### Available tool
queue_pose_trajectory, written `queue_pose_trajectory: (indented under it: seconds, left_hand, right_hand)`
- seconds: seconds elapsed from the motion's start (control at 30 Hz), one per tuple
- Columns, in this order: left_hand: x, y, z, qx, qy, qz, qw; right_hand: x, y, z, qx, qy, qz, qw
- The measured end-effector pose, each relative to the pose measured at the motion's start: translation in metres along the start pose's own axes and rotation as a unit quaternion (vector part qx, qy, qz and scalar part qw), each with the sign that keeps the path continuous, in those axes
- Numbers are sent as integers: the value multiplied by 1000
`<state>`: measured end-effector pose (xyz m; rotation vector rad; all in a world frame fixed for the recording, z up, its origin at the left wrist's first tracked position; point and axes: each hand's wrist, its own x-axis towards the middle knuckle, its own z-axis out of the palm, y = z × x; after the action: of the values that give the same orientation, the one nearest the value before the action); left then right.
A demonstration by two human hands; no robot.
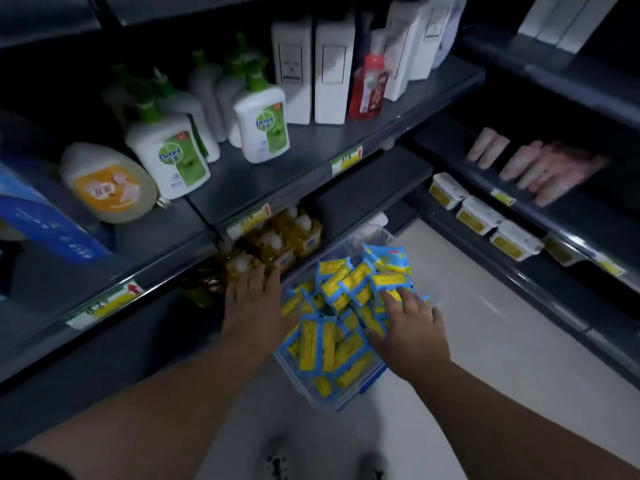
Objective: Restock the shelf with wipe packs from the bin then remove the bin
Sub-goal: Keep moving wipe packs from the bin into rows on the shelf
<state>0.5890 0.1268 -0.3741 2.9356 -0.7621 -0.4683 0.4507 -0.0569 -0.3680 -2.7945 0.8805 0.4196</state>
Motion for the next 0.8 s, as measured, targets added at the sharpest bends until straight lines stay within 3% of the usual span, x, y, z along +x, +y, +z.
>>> queue_pose_trajectory:
  seconds: [0.27,0.5,0.63,0.8]
  left_hand:
    - [28,8,89,-10,-100,-1,995]
    - [49,40,158,73,-184,55,979]
    - [63,46,182,124,-182,82,972]
    - [70,54,188,120,-109,119,980]
  right_hand:
    - [62,17,73,-8,-80,-59,995]
    - [103,41,112,5,-120,-92,988]
    - [117,47,123,13,-120,-112,986]
    - [120,47,133,18,-130,-128,983]
